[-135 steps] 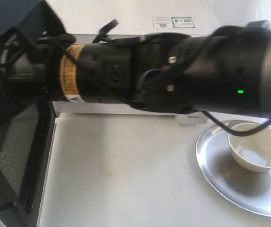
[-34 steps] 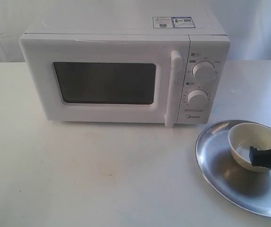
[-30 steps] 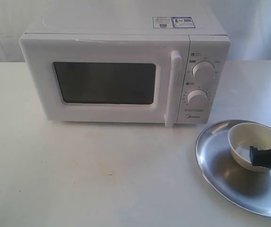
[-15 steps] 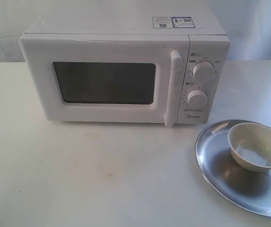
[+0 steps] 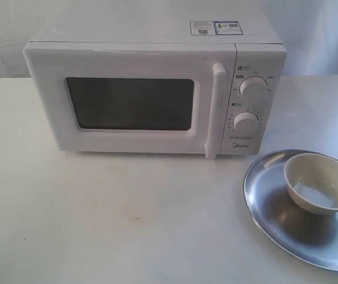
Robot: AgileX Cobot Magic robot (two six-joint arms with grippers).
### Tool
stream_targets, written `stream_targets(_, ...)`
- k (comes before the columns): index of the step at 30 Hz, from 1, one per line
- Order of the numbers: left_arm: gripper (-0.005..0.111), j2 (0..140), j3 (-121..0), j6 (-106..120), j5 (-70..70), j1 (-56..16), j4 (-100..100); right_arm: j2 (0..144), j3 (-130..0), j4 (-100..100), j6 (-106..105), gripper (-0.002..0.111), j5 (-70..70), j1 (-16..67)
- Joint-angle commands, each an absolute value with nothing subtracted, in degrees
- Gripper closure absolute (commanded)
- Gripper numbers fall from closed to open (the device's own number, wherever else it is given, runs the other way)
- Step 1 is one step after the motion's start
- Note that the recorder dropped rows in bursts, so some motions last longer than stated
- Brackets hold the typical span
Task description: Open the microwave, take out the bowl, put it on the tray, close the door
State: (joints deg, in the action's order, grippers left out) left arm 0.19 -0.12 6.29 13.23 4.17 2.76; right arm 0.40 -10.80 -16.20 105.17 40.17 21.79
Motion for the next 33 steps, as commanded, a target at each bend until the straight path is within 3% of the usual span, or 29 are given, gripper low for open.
stream_targets(1, 0.107, 0.0, 0.0, 6.2, 13.3, 3.9, 2.6, 0.2, -10.5, -17.5, 103.4, 0.108, 39.8, 21.4)
stream_targets(6, 0.107, 0.0, 0.0, 6.2, 13.3, 3.9, 2.6, 0.0, -4.4, -21.7, 99.1, 0.108, 38.6, 21.1)
stream_targets(12, 0.107, 0.0, 0.0, 6.2, 13.3, 3.9, 2.6, 0.0, -0.2, -24.2, 94.1, 0.108, 27.0, 19.0)
stream_targets(18, 0.107, 0.0, 0.0, 6.2, 13.2, 3.9, 2.6, 0.0, -0.1, -19.3, 76.4, 0.108, 22.8, 18.7)
stream_targets(21, 0.107, 0.0, 0.0, 6.2, 13.2, 3.9, 2.6, 0.0, -0.1, -19.8, 75.3, 0.108, 12.0, 18.7)
stream_targets(28, 0.107, 0.0, 0.0, 6.2, 13.2, 3.9, 2.6, 0.0, -2.8, -21.4, 52.7, 0.108, -33.2, 18.7)
stream_targets(30, 0.107, 0.0, 0.0, 6.2, 13.2, 3.9, 2.6, 0.0, -2.8, -21.2, 48.6, 0.108, -34.3, 18.7)
stream_targets(33, 0.107, 0.0, 0.0, 6.2, 13.2, 3.9, 2.6, 0.0, -2.4, -20.1, 45.0, 0.108, -22.2, 18.7)
